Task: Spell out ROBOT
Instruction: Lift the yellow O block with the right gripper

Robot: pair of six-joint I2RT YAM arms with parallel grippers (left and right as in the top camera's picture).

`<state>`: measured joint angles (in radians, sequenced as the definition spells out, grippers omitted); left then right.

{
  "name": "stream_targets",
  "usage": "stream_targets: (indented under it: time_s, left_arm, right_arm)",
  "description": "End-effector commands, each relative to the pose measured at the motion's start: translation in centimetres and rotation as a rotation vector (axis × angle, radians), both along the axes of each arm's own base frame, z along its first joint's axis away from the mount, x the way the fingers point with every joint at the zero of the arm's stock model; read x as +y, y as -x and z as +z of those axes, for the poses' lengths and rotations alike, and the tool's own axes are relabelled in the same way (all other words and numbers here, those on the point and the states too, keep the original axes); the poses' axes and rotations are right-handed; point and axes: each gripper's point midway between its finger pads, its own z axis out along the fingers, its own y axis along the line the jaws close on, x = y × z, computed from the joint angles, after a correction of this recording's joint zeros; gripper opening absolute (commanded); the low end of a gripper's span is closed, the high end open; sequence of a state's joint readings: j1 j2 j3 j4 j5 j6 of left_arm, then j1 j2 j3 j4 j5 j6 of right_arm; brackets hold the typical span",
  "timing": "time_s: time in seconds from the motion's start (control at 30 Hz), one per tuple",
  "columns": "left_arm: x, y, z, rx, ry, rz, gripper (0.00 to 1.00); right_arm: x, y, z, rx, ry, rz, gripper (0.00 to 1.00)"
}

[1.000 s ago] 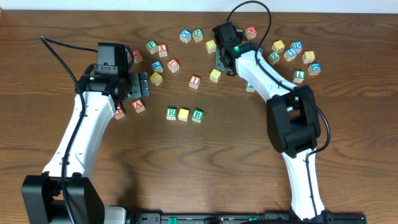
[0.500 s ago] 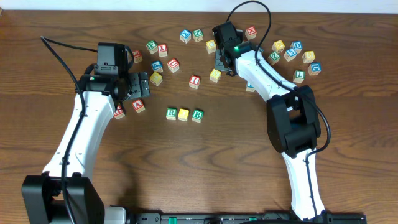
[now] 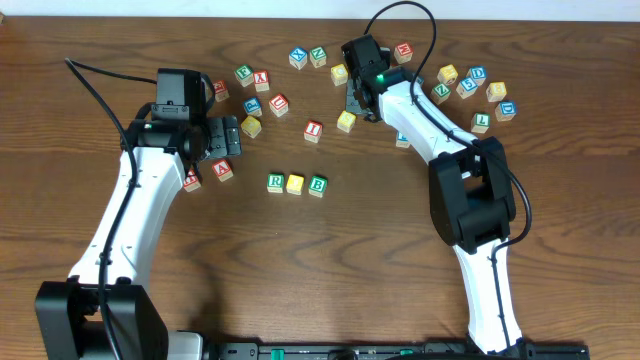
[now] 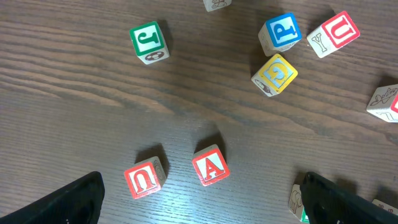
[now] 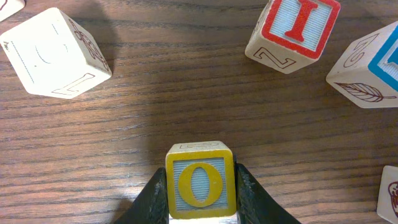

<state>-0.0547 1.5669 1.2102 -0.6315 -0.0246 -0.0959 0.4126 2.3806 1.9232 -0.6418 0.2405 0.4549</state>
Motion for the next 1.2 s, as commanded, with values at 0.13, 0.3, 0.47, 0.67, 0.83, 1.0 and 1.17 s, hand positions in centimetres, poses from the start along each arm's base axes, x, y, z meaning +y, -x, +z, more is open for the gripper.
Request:
stream_targets:
  time_s: [0.13, 0.3, 0.47, 0.67, 0.83, 1.0, 1.17]
  left_arm:
    - [0.1, 0.3, -0.3, 0.012, -0.001, -0.011, 0.99]
    - [0.1, 0.3, -0.3, 0.012, -0.001, -0.011, 0.99]
    - [0.1, 0.3, -0.3, 0.012, -0.001, -0.011, 0.99]
    - [0.1, 0.3, -0.3, 0.012, -0.001, -0.011, 0.99]
    - [0.0, 0.3, -0.3, 0.013, -0.001, -0.011, 0.99]
    - [0.1, 0.3, -0.3, 0.013, -0.001, -0.011, 0.99]
    - [0.1, 0.3, -0.3, 0.012, -0.001, -0.011, 0.99]
  right_arm:
    - [-0.2, -0.1, 1.1, -0.018, 0.021, 0.016, 0.23]
    - [-0.2, -0.3, 2.3, -0.040, 0.016, 0.014, 0.23]
    - [-0.5, -0.5, 4.0, -0.074, 0.032, 0.019, 0.23]
    - [-0.7, -0.7, 6.8, -0.123, 0.040, 0.027, 0.23]
    - [-0.8, -0.8, 9.5, -0.169, 0.027, 0.021, 0.23]
    - [-1.1, -0.3, 12.4, -0.205, 0.015, 0.016, 0.22]
    - [-2.1, 0.9, 15.5, -0.231, 0.018, -0.030, 0.23]
